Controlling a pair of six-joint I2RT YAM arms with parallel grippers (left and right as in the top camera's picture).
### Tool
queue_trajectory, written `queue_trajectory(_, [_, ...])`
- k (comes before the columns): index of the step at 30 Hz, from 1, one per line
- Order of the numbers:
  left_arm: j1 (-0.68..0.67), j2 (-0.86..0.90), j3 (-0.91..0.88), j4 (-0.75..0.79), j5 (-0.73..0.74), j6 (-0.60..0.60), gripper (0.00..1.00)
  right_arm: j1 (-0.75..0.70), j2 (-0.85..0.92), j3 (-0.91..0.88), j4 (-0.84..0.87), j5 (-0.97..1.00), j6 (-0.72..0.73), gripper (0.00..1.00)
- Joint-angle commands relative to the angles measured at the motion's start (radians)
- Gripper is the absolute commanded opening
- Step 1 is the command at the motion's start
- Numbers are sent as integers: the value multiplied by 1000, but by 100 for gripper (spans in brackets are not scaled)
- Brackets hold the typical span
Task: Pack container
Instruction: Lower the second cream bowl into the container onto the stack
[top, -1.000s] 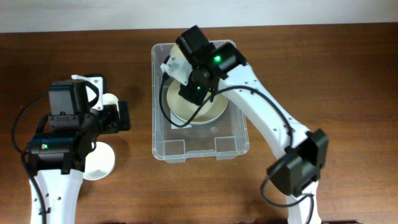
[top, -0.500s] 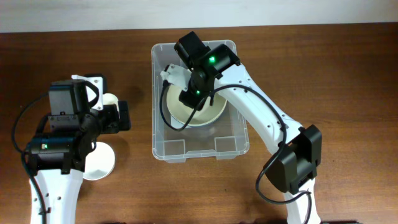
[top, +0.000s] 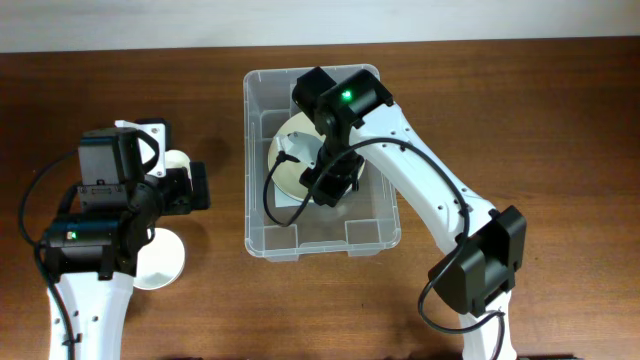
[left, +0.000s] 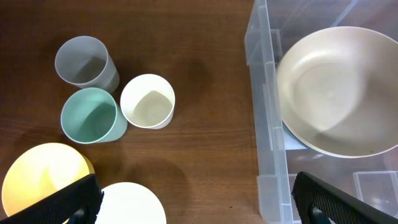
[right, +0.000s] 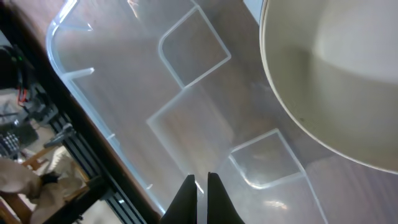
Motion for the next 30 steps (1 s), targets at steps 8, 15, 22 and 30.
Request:
queue_trajectory(8, [3,2,16,2,4,-13,100,9,-33,-234,109,-18,57,4])
queue_trajectory(15, [3,2,16,2,4,-13,100,8,-33,-385,262,36,66,4])
queue_trajectory(22, [3,2,16,2,4,-13,100,8,-33,-407,453,211,104,4])
queue_trajectory(30, [3,2,16,2,4,-13,100,8,-33,-407,569,221,104,4])
